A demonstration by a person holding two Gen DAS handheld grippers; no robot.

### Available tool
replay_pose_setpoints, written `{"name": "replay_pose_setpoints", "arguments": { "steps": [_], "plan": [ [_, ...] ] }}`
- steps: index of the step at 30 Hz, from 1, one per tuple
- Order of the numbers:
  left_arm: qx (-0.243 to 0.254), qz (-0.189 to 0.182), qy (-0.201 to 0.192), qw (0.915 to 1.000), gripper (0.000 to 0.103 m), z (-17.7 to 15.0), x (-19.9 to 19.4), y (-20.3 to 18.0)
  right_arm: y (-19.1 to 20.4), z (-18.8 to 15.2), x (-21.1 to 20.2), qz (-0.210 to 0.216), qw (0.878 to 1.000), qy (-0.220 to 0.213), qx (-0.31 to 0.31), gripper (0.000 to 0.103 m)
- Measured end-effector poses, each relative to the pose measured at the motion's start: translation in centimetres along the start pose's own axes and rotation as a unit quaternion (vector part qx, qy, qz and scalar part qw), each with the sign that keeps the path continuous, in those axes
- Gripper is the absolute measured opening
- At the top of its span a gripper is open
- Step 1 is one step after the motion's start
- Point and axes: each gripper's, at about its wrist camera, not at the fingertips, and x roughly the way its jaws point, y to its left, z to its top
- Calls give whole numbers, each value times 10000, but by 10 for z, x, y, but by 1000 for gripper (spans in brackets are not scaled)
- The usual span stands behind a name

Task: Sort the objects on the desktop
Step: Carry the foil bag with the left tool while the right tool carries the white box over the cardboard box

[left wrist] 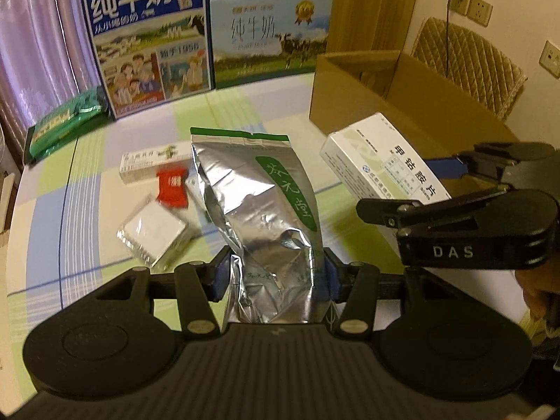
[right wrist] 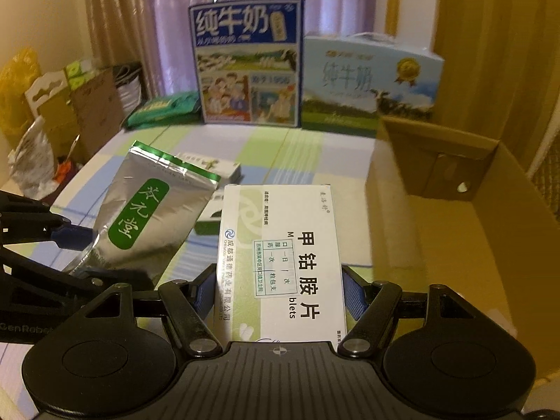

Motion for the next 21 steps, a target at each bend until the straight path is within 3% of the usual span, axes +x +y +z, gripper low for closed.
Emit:
{"name": "replay_pose_setpoints", "arguments": {
  "steps": [14, 21],
  "plan": [
    [146, -232, -250, 9993, 47, 30, 9, -37, -62, 13, -46, -643, 9943, -587, 614, 68],
    [164, -521, -469, 9974, 47, 50, 13, -64, -94, 8, -57, -1074, 9884, -640, 860, 68]
  ]
}}
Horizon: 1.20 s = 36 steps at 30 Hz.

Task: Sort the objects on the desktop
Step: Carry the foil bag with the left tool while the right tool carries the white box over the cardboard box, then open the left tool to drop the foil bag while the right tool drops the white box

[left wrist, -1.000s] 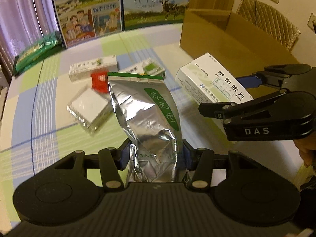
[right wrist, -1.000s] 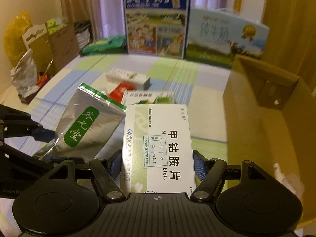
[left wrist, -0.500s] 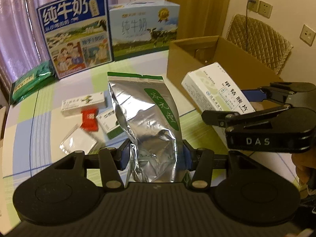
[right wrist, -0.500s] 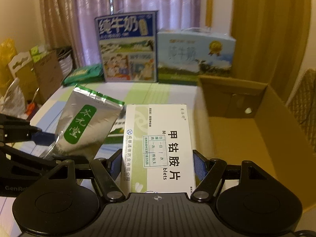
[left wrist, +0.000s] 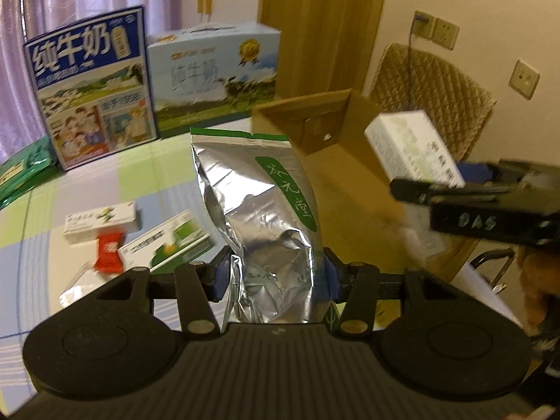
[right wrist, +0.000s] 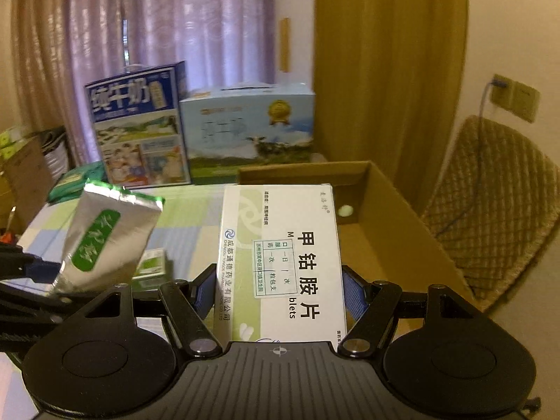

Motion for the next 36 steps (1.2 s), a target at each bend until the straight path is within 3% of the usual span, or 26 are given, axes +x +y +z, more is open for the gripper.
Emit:
{"name": "replay_pose_setpoints", "arguments": {
  "steps": [10, 26, 36],
  "plan": [
    [83, -382, -155, 9991, 47, 20, 15, -35, -32, -7, -1, -438, 9990, -7, 90, 68],
    [20, -804, -169, 9966, 47, 48, 48, -61, -70, -15, 5, -933, 9950, 39, 350, 68],
    [-303, -1085, -225, 9934, 49, 57, 68, -70, -78, -12, 8, -938, 9941, -6, 540, 68]
  ]
}}
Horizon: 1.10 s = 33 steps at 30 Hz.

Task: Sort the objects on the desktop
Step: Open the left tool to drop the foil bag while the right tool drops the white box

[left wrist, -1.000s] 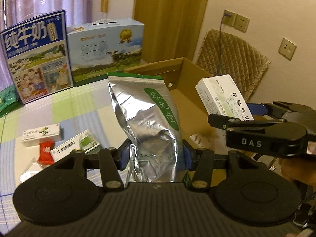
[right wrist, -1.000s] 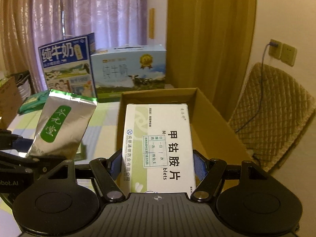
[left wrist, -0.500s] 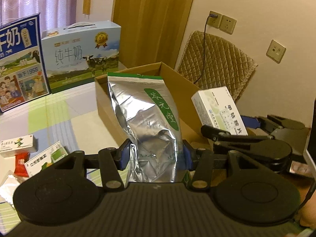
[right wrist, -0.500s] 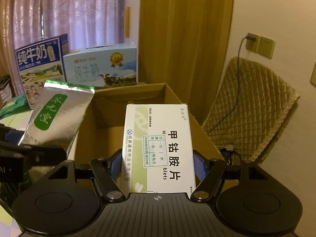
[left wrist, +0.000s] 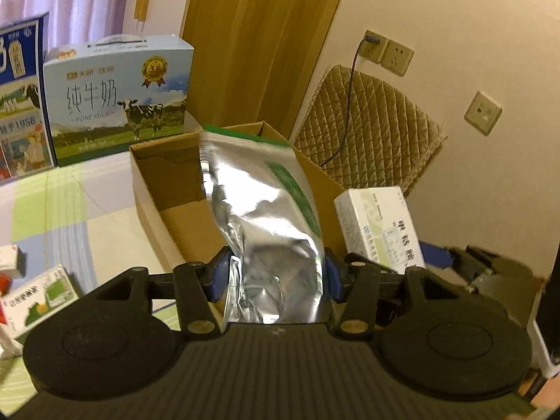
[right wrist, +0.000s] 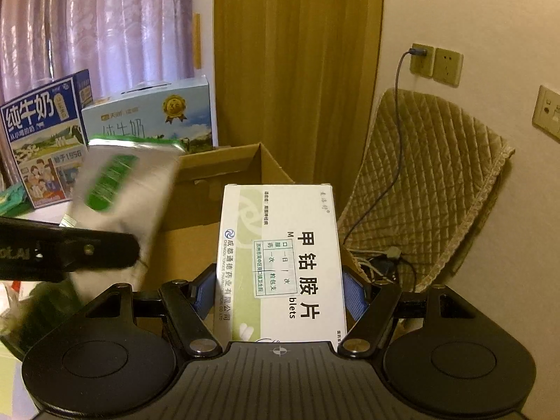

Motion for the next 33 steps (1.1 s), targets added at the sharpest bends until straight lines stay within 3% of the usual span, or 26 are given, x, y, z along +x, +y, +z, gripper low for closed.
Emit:
{"name": "replay_pose_setpoints", "arguments": {
  "steps": [12, 21, 33],
  "plan": [
    [-44, 215, -100, 9997, 48, -4, -10, 8, -1, 0, 3, 141, 9998, 7, 104, 68],
    [-88, 392, -126, 9991, 48, -10, -23, 24, 1, 4, -4, 158, 9986, -452, 224, 74],
    [-124, 547, -146, 9983, 49, -19, -42, 46, 18, 5, -5, 260, 9985, -448, 179, 76]
  ]
}}
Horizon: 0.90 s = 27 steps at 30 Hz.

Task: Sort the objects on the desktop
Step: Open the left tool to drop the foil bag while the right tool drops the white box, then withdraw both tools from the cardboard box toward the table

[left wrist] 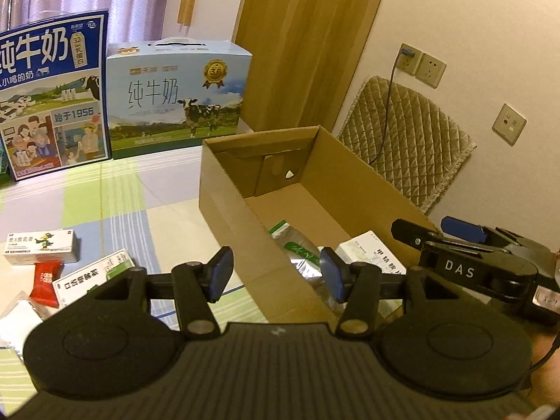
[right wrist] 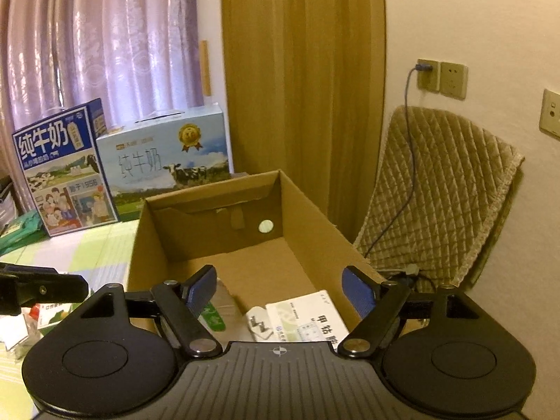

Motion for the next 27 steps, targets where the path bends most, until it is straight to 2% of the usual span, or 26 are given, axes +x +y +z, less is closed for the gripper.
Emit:
{"name": "replay_pose_setpoints", "arguments": {
  "steps": [10, 27],
  "plan": [
    [-32, 295, -6, 9996, 51, -9, -19, 28, 24, 2, -1, 214, 9996, -97, -155, 77],
    [-330, 729, -69, 9968, 56, -26, -58, 83, 95, -3, 4, 744, 9955, -29, -590, 78]
  ]
}}
